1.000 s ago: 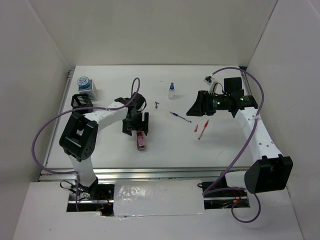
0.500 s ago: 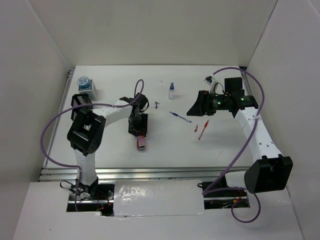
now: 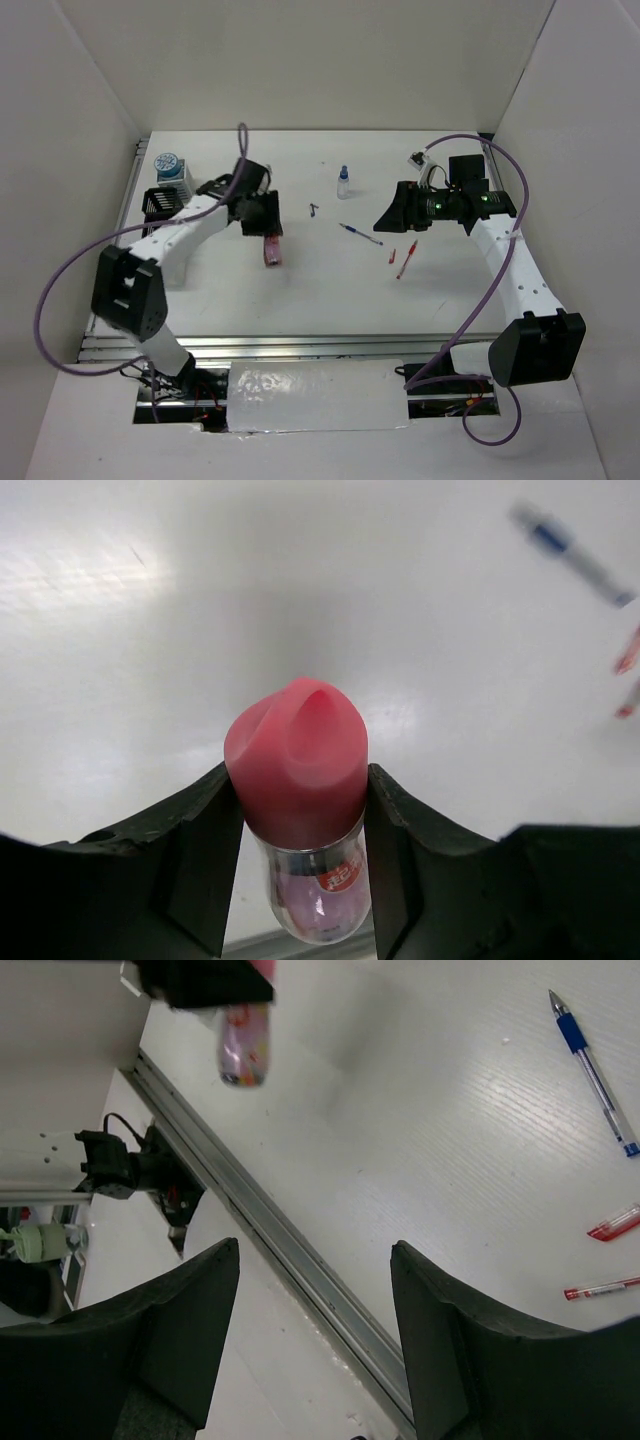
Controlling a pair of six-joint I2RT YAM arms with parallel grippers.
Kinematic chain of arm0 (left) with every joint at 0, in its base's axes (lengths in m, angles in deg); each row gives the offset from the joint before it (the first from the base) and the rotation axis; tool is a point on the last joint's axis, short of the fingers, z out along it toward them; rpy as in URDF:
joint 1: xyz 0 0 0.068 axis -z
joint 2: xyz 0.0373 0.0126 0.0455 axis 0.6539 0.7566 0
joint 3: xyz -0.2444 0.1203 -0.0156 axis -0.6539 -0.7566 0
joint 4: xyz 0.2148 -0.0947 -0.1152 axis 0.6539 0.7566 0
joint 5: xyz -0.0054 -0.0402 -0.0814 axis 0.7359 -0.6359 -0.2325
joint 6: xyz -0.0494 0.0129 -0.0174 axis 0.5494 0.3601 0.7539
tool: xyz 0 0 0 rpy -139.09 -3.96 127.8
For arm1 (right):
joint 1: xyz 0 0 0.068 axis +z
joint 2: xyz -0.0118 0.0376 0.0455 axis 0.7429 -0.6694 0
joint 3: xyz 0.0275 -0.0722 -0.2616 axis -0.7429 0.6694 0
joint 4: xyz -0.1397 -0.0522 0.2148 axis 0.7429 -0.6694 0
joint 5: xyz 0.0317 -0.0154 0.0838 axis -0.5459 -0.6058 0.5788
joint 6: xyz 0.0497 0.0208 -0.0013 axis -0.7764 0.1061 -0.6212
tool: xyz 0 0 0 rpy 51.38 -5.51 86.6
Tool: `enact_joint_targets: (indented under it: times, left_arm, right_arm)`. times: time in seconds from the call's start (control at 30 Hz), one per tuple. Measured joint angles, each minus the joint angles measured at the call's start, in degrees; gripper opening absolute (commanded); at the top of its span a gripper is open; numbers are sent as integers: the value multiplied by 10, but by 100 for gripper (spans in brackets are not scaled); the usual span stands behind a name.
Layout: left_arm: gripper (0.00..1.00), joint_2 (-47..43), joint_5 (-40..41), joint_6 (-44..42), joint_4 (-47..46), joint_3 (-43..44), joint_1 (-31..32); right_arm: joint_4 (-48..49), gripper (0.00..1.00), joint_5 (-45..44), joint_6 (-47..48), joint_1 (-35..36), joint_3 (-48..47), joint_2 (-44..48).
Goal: Sort the stationery into containers
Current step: Pick up the stationery from the center of the board, then place the stationery in the storage box.
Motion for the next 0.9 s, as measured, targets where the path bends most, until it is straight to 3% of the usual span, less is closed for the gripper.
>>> enact_joint_targets:
  times: [0.27, 0.4, 0.5, 0.63, 0.9]
  left_arm:
    - [0, -280, 45, -95, -149, -69, -181]
    - [0, -357, 86, -155, -235, -123, -277]
    - [0, -353, 82, -183, -297, -152, -348]
    - [0, -278, 54, -205, -382, -184, -419]
    - [0, -135, 7, -216, -465, -182, -464]
  right_arm:
    - [0, 68, 0, 7, 0, 0, 0]
    - [0, 68, -1, 7, 3, 0, -2]
    - [0, 68, -1, 7, 7, -2, -12]
    - [0, 67, -2, 9, 10, -13, -38]
    - [0, 67, -10, 9, 11, -15, -43]
